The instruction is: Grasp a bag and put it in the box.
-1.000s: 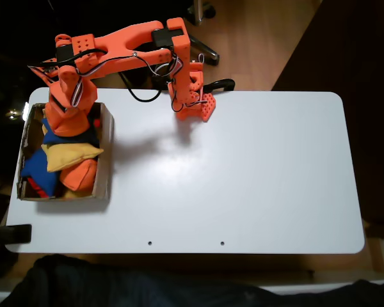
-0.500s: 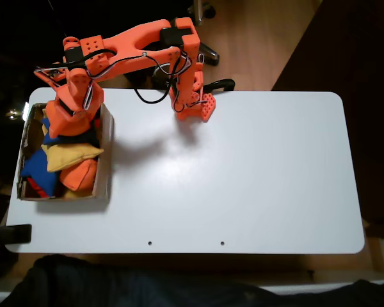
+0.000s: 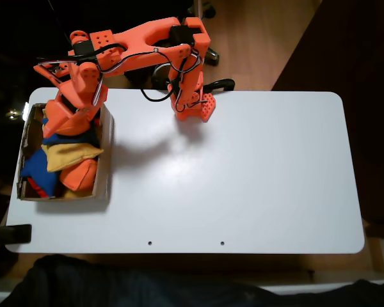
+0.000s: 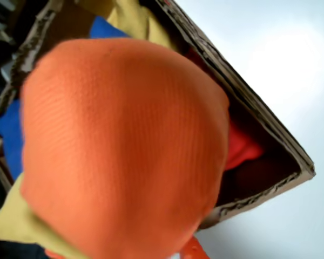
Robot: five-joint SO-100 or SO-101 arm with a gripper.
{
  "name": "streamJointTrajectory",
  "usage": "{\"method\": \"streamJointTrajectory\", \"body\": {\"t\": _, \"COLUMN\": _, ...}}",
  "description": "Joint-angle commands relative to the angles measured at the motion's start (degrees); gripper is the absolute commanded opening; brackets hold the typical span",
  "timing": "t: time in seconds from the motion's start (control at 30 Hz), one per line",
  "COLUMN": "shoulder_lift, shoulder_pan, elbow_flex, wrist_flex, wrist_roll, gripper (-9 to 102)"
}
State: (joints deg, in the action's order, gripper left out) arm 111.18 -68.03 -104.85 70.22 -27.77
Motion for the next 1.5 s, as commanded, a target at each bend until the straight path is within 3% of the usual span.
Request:
{"method": "streamJointTrajectory", "body": {"t": 0.0, "shoulder_lift": 3.69, "shoulder_pan": 0.79, "elbow_flex": -0.26, "wrist_flex": -0.09, "wrist_roll": 0.26, "gripper": 78}}
{"method": "streamJointTrajectory", "body": {"t": 1.47, "shoulder_lift": 34.98, "shoulder_pan": 17.49, "elbow_flex": -9.32, "wrist_flex": 0.97, "wrist_roll": 9.49, "gripper": 78}}
